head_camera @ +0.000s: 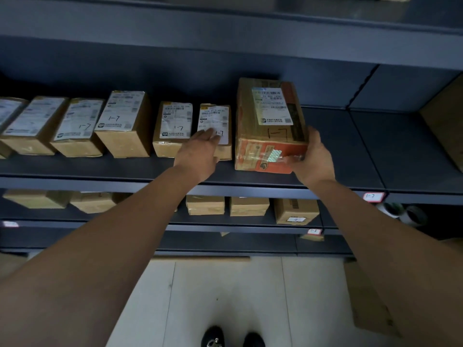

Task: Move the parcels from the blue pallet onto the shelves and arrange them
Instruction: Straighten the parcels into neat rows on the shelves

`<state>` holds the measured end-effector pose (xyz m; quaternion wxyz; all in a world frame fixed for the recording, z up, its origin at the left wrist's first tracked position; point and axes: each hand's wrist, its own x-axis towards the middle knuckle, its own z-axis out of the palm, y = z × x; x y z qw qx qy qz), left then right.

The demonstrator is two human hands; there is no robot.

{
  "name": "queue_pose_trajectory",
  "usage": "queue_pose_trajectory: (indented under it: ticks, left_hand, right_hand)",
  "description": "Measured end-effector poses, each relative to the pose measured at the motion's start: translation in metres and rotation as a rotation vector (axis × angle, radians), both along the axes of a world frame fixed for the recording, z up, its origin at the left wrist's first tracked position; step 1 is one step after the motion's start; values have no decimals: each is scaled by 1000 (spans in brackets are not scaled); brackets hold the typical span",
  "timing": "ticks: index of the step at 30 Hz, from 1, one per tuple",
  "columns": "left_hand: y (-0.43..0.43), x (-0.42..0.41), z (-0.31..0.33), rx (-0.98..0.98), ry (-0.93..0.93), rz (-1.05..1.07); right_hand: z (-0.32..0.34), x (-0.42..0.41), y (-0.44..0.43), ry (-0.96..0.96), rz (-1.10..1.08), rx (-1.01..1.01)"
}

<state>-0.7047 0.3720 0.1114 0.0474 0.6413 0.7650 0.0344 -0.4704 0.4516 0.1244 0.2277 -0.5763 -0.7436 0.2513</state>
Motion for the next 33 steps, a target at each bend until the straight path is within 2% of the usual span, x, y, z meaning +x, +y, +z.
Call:
queue_pose_trajectory:
  ticks: [7, 10, 16, 23, 33]
  left_hand:
    - [-51, 13, 0, 101, -20, 56]
    - [-90, 23, -4, 87, -44, 105]
    - [-181, 34, -18, -9, -20, 225]
    - [-270, 7, -55, -143, -9, 341]
    - [-352, -102, -98, -155, -37, 376]
  right_hand:
    - [-7, 13, -41, -158, -34, 318]
    - [-14, 17, -76, -231, 24, 366]
    - [-37, 14, -151, -391, 257, 240]
    - [-69, -19, -219, -502, 436, 119]
    - [-115, -129, -293, -564, 427, 0]
